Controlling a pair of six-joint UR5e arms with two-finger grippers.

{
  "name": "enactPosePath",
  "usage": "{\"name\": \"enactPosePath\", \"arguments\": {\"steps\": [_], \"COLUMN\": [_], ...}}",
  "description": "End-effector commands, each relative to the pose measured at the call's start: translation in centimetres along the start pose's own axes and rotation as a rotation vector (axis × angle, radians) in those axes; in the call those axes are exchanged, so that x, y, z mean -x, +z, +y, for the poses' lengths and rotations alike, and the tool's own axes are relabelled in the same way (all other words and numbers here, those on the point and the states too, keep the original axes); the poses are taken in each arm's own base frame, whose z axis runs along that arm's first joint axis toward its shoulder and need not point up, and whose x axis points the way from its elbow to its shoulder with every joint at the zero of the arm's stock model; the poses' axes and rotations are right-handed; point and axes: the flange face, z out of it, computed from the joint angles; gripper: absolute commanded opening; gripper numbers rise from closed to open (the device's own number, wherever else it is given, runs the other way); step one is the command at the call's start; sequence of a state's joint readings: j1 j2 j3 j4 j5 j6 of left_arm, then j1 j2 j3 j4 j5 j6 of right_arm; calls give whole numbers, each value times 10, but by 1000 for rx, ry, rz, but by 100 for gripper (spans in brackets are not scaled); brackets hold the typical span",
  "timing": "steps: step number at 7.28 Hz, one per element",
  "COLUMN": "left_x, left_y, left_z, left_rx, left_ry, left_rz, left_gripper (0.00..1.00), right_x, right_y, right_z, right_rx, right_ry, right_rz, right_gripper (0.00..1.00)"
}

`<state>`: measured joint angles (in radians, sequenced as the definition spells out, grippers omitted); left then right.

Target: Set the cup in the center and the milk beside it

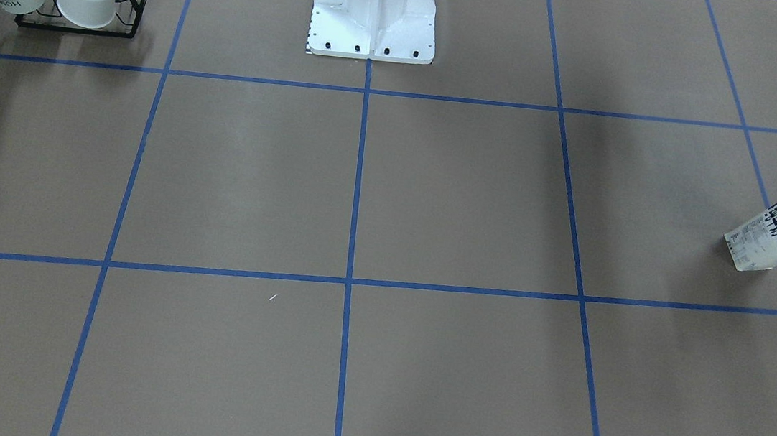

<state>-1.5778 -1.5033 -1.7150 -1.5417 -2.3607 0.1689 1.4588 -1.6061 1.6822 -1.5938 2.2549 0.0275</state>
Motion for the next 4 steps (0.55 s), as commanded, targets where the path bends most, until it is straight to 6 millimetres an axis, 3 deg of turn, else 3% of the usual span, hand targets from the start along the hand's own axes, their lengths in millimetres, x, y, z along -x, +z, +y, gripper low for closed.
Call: {"name": "enactPosePath", "arguments": {"steps": [1,4], "left_x": [0,-14], "left_y": [-1,-16], "left_z": [0,-4], "left_rx": [-2,-31], "left_ry": [6,34], "left_rz": [-2,-13], "left_gripper": [98,98], "right_x": [0,7], "right_y": [0,-9], "right_z": [-1,-2], "right_rx": [0,-19], "right_ry": [0,-17], "right_rz": [0,3], "right_gripper": [100,100]}}
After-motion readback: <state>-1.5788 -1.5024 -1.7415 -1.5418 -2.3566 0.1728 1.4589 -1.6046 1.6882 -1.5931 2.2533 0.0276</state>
